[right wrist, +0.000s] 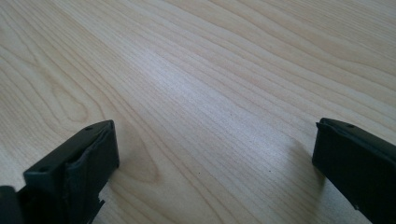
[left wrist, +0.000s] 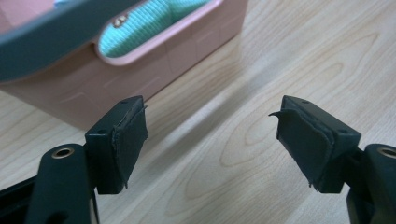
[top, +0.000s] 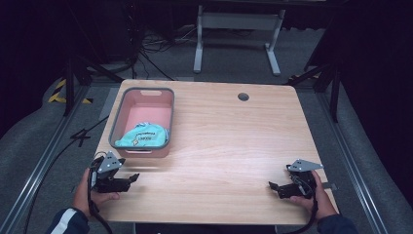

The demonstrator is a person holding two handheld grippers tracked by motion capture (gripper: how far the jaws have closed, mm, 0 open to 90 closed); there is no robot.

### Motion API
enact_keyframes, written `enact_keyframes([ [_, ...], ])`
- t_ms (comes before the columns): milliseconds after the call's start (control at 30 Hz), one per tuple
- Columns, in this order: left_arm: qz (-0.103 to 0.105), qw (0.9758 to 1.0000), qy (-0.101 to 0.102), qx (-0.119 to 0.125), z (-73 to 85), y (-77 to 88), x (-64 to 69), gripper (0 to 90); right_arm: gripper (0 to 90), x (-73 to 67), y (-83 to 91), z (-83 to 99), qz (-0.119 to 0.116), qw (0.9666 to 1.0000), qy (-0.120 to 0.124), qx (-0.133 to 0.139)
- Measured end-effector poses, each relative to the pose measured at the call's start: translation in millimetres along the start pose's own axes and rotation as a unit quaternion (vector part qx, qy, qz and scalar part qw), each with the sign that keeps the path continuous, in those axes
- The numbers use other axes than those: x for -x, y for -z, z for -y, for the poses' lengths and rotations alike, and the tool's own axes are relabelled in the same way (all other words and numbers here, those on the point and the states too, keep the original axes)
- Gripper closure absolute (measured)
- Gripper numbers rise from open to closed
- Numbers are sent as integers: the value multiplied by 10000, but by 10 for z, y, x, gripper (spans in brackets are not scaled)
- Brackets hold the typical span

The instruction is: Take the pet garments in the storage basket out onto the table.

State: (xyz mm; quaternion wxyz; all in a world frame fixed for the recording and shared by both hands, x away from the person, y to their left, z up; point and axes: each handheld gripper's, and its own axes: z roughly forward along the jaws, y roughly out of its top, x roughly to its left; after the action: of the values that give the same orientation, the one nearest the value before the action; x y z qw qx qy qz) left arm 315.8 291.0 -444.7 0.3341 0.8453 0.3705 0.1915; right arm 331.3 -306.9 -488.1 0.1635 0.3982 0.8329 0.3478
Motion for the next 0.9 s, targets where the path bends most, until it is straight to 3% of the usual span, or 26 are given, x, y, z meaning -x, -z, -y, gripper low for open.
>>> enact_keyframes([
  [100,-116,9998,125,-83,-58,50,-3,241,7,0,0,0,-1,10000,1,1],
  [233,-128,9992,380,91,-130,160,2,224,7,0,0,0,-1,10000,1,-1],
  [300,-133,9990,378,200,-158,197,7,216,7,0,0,0,-2,10000,0,-1],
  [467,-361,9987,305,179,-236,281,-1,220,7,0,0,0,-1,10000,0,0],
  [700,-430,9975,371,410,-341,383,-42,219,7,0,0,0,-3,10000,1,0],
  [900,-590,9970,328,371,-490,413,-63,206,7,1,0,0,-2,10000,0,0],
])
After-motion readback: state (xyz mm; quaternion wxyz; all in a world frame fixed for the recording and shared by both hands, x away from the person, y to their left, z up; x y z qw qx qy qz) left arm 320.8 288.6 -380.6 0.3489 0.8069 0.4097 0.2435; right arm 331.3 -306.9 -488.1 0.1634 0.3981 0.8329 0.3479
